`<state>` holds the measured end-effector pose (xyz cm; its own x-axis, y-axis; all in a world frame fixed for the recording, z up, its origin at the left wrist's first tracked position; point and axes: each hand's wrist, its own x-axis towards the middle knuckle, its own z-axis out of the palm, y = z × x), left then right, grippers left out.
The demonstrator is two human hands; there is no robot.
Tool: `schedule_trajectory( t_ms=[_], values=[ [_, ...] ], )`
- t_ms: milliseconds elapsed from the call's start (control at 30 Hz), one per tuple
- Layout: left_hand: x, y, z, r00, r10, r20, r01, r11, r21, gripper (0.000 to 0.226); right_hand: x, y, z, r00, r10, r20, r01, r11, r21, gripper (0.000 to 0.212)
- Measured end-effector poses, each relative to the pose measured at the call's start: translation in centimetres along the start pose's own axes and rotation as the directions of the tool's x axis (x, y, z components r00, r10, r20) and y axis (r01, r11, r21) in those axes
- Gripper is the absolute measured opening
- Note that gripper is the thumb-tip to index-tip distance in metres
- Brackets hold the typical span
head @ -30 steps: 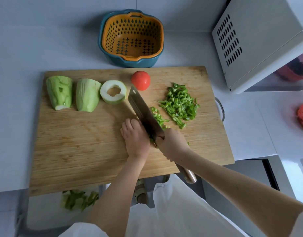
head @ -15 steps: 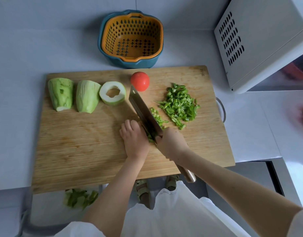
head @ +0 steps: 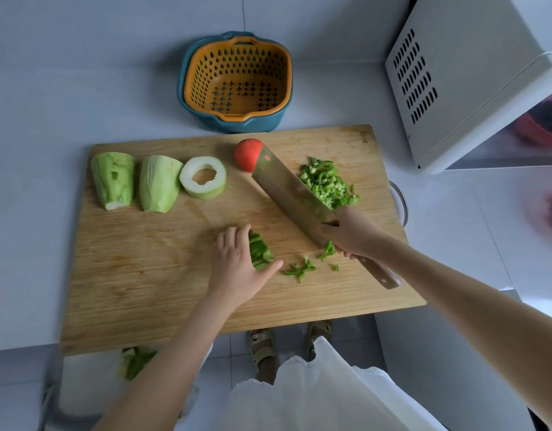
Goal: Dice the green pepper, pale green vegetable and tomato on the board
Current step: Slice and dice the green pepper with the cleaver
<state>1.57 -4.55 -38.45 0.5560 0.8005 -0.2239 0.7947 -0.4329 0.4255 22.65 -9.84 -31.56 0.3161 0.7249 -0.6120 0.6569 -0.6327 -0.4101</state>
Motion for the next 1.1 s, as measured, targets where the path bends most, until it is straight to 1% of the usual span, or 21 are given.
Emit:
schedule_trajectory(
  t_ms=[67,133,267,333,400,433,467,533,567,600,633,667,733,767,800,833,967,1033,1100],
  values=[
    [-0.2,-0.3,-0.2,0.998,0.049,0.030,-0.052,0.995,0.090,0.098,-0.1,0.2,-0.6,1.000,-0.016,-0.023,0.016,1.000,-0.011,0.027],
    [0.0,-0.5,-0.3,0.997,0.079,0.019,-0.081,0.986,0.142,0.089,-0.8,0.4,-0.6,1.000,-0.026,-0.014,0.026,1.000,-0.001,0.027],
    [0.7,-1.1,-0.5,0.994,0.104,-0.046,-0.098,0.988,0.117,0.056,-3.0,1.1,0.1,0.999,-0.042,0.024,0.040,0.998,0.053,0.027],
    [0.8,-1.5,-0.5,0.995,0.079,-0.054,-0.074,0.993,0.097,0.051,-4.2,1.7,0.6,0.998,-0.052,0.040,0.049,0.996,0.072,0.028],
    [0.7,-1.9,-0.5,0.997,0.055,-0.055,-0.051,0.996,0.077,0.054,-5.3,2.3,1.0,0.996,-0.053,0.065,0.050,0.997,0.053,0.030],
    [0.6,-1.9,-0.5,0.997,0.049,-0.052,-0.046,0.997,0.059,0.059,-5.7,2.6,1.1,0.996,-0.050,0.071,0.048,0.998,0.033,0.031],
    [0.5,-1.7,-0.7,0.999,0.038,-0.022,-0.037,0.998,0.043,0.068,-6.0,2.9,1.3,0.997,-0.046,0.069,0.045,0.999,0.014,0.032],
    [0.3,-1.1,-1.0,0.996,-0.010,0.089,0.008,1.000,0.016,0.089,-6.2,3.6,1.4,0.998,-0.033,0.044,0.033,0.999,0.002,0.034],
    [0.5,-0.6,-1.0,0.990,-0.035,0.139,0.032,0.999,0.026,0.096,-6.2,3.8,1.4,0.999,-0.022,0.033,0.022,1.000,0.012,0.034],
    [0.6,-0.1,-1.0,0.989,-0.036,0.146,0.029,0.998,0.049,0.096,-6.1,3.9,1.4,1.000,-0.011,0.024,0.010,0.999,0.031,0.034],
    [0.6,0.3,-0.8,0.995,-0.004,0.097,-0.004,0.996,0.087,0.091,-6.0,4.0,1.3,1.000,-0.002,0.015,0.001,0.999,0.050,0.034],
    [0.7,0.7,-0.7,0.999,0.046,0.008,-0.046,0.989,0.142,0.081,-5.9,4.0,1.2,1.000,0.003,0.008,-0.004,0.998,0.063,0.034],
    [1.2,1.1,-0.1,0.985,0.123,-0.119,-0.097,0.975,0.201,0.055,-5.7,4.0,0.9,1.000,0.005,-0.003,-0.005,0.997,0.075,0.032],
    [1.5,1.2,0.1,0.978,0.147,-0.147,-0.115,0.972,0.207,0.042,-5.6,3.9,0.7,1.000,0.002,-0.007,-0.001,0.997,0.079,0.031],
    [1.9,1.4,0.3,0.976,0.159,-0.145,-0.127,0.970,0.208,0.033,-5.5,3.9,0.6,1.000,-0.002,-0.013,0.003,0.997,0.081,0.030],
    [2.1,1.7,0.3,0.974,0.182,-0.136,-0.149,0.964,0.222,0.027,-5.4,3.9,0.5,1.000,-0.005,-0.019,0.006,0.997,0.081,0.030],
    [2.8,2.3,0.0,0.949,0.299,-0.102,-0.259,0.921,0.292,0.020,-5.2,3.8,0.4,0.999,-0.021,-0.044,0.025,0.995,0.098,0.031],
    [3.0,2.5,-0.2,0.945,0.291,-0.148,-0.244,0.930,0.274,0.020,-5.3,3.7,0.4,0.998,-0.029,-0.048,0.035,0.992,0.119,0.031],
    [2.9,2.4,-0.7,0.940,0.249,-0.234,-0.201,0.957,0.211,0.021,-5.4,3.5,0.5,0.998,-0.034,-0.048,0.040,0.990,0.138,0.031]
  ],
)
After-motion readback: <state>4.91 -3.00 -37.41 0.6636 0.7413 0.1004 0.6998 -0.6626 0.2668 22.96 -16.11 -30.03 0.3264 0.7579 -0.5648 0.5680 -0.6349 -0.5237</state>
